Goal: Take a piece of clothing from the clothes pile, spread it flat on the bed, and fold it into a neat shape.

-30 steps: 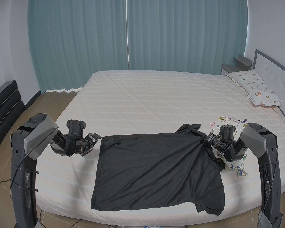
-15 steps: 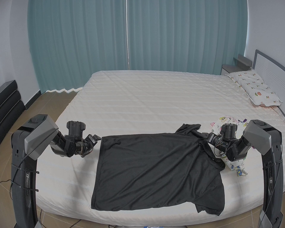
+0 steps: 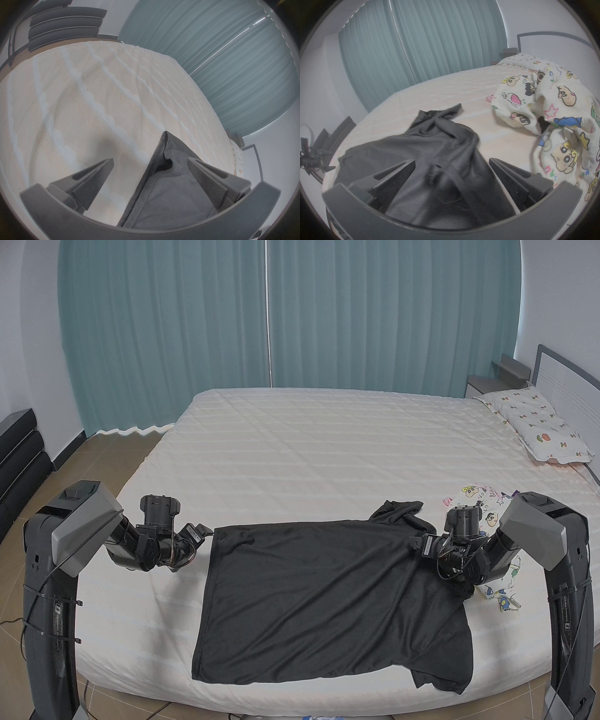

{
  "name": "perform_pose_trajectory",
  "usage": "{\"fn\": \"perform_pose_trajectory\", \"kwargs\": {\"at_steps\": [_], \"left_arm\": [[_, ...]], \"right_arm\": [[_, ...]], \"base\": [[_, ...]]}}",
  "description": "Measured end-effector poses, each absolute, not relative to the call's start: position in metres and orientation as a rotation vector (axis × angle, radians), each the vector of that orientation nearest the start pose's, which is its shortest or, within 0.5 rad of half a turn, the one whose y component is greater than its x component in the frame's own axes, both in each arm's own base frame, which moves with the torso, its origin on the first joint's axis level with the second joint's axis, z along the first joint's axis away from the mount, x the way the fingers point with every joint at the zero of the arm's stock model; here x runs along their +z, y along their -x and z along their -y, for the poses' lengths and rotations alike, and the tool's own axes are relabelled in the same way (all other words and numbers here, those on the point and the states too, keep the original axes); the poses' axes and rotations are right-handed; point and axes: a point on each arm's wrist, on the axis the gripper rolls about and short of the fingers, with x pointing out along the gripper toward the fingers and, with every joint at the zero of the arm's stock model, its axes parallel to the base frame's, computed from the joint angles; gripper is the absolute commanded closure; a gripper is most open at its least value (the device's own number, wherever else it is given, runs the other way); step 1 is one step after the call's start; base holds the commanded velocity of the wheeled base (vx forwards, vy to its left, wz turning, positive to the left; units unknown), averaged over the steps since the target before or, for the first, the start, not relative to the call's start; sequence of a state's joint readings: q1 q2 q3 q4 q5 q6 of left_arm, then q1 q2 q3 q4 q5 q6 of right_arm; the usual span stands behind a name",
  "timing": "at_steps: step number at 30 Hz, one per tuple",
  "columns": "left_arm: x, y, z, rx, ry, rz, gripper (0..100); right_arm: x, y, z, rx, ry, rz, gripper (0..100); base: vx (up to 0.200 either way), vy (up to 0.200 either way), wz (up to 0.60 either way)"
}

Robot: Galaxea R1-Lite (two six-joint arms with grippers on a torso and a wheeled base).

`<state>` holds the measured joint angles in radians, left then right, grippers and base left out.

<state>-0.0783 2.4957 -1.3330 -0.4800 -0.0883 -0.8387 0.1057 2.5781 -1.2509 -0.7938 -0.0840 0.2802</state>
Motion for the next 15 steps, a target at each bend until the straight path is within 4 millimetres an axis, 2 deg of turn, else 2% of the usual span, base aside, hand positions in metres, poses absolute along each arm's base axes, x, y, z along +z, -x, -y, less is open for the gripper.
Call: {"fn": "perform_pose_trajectory", "kwargs": {"at_steps": [5,15], "left_arm": [[-0.014,-0.456,0.038,0.136,0.806,-0.709,0],[-0.014,-0.456,0.038,0.137,0.806,-0.709,0]], "right_arm": [[-0.044,-0.461,-0.038,-0.104,-0.219,-0.525,0],[-0.041,-0.47,-0.001,-0.184,-0.319,-0.481,0]], "base": [[0.0,0.0,0.0],[0.0,0.0,0.0]]}}
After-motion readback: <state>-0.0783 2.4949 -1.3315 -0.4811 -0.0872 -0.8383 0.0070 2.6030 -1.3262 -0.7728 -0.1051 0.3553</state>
